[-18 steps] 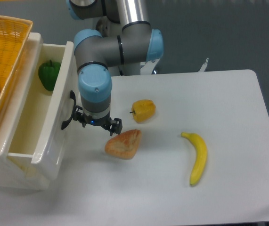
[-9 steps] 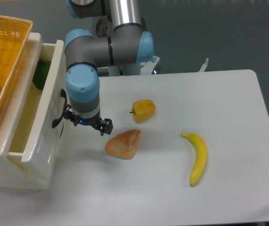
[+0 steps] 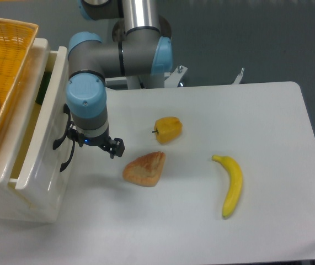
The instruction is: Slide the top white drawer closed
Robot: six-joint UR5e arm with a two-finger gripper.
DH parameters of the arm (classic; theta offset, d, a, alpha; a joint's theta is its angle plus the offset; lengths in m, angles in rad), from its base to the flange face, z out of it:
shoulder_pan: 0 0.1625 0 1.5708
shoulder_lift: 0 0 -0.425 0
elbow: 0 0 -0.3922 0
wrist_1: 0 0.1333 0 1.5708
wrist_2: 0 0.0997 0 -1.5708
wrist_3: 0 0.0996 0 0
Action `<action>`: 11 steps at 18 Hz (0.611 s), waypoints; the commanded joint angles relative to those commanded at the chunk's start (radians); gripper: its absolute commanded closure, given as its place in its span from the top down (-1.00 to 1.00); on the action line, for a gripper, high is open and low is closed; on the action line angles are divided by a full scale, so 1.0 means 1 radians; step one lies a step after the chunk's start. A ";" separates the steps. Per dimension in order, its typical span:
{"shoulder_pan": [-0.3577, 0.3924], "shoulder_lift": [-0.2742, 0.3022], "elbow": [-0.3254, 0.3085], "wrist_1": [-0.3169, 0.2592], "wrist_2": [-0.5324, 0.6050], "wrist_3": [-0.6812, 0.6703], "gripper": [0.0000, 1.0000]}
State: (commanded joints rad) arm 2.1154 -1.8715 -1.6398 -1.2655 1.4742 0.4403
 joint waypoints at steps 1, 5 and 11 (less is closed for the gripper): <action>-0.005 0.002 0.002 0.000 0.000 -0.008 1.00; -0.011 -0.002 0.002 0.000 0.002 -0.018 1.00; -0.021 0.000 0.008 0.000 0.002 -0.018 1.00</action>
State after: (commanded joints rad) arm 2.0939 -1.8715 -1.6322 -1.2655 1.4757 0.4218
